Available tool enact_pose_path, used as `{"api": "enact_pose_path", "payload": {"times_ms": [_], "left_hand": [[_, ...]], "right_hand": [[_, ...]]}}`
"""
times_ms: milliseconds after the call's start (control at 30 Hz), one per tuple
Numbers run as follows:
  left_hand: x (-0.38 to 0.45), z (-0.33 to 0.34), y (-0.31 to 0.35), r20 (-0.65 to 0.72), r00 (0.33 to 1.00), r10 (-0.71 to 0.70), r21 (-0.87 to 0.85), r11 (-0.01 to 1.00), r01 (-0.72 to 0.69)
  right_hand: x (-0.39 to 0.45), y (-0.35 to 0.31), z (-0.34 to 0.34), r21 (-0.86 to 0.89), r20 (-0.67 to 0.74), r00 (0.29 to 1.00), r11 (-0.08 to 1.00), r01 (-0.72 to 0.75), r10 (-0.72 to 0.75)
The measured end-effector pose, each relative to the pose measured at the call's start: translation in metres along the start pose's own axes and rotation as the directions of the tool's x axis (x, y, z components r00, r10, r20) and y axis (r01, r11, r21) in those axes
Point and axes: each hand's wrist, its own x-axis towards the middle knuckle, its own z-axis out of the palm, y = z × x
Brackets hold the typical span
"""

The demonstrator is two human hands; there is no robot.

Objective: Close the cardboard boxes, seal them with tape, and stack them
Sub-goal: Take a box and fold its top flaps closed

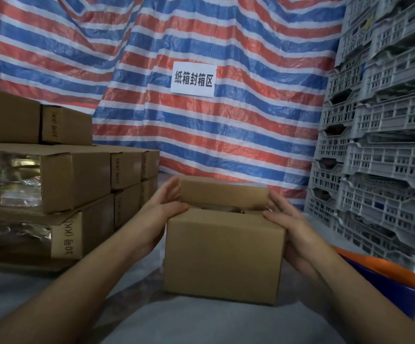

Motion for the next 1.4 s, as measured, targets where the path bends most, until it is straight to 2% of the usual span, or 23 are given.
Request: {"api": "enact_pose_path", "payload": {"times_ms": [200,333,433,667,733,800,833,900,967,1033,1100,1267,1333,1367,1400], "left_hand": [[-0.005,-0.005,0.000,-0.013,0.998,0.055,0.079,0.995,-0.054],[-0.010,-0.007,0.000,-0.063,0.996,0.063,0.173,0.984,-0.051],[-0.009,-0.006,0.000,-0.084,0.995,0.057,0.216,0.976,-0.038],[-0.005,-0.010,0.013,-0.038,0.999,0.022,0.386,0.922,-0.006],[-0.004,-0.007,0.027,-0.028,1.000,-0.006,0.543,0.840,0.020],[-0.008,0.005,0.044,-0.018,0.999,0.037,0.779,0.627,-0.010],[-0.012,0.016,0.052,0.031,0.996,0.087,0.839,0.539,-0.073],[-0.018,0.040,0.059,0.199,0.972,0.128,0.869,0.436,-0.236],[-0.022,0.063,0.057,0.314,0.949,0.018,0.903,0.302,-0.305],[-0.024,0.076,0.046,0.325,0.942,-0.088,0.941,0.132,-0.312],[-0.027,0.077,0.036,0.309,0.948,-0.076,0.951,0.022,-0.309],[-0.024,0.070,0.026,0.317,0.948,-0.021,0.948,0.033,-0.316],[-0.024,0.069,0.025,0.316,0.949,-0.015,0.948,0.054,-0.315],[-0.024,0.069,0.025,0.319,0.948,-0.014,0.947,0.057,-0.317],[-0.024,0.069,0.024,0.321,0.947,-0.013,0.946,0.056,-0.319]], "right_hand": [[-0.006,-0.004,0.001,-0.066,0.051,0.996,0.995,0.073,-0.069],[-0.008,-0.003,0.002,-0.156,-0.014,0.996,0.984,0.083,-0.086],[-0.008,0.000,0.003,-0.161,-0.080,0.994,0.985,0.056,-0.070],[-0.011,0.002,0.012,-0.147,-0.091,0.996,0.989,0.001,-0.014],[-0.012,0.003,0.013,-0.145,-0.106,0.994,0.989,0.003,-0.018],[-0.012,0.003,0.012,-0.153,-0.129,0.991,0.988,0.003,-0.023],[-0.014,0.002,0.013,-0.160,-0.134,0.991,0.987,0.001,-0.023],[-0.015,-0.001,0.014,-0.164,-0.143,0.990,0.986,-0.010,-0.014],[-0.015,-0.002,0.014,-0.160,-0.159,0.987,0.987,-0.031,0.005],[-0.017,-0.002,0.014,-0.155,-0.169,0.985,0.987,-0.048,0.022],[-0.019,-0.002,0.015,-0.168,-0.171,0.985,0.985,-0.045,0.016],[-0.021,-0.010,0.016,-0.285,-0.192,0.981,0.958,-0.039,-0.017],[-0.021,-0.022,0.010,-0.396,-0.216,0.966,0.917,0.048,-0.143],[-0.022,-0.030,0.003,-0.501,-0.230,0.942,0.860,0.099,-0.243],[-0.024,-0.037,-0.007,-0.642,-0.232,0.916,0.759,0.110,-0.329]]}}
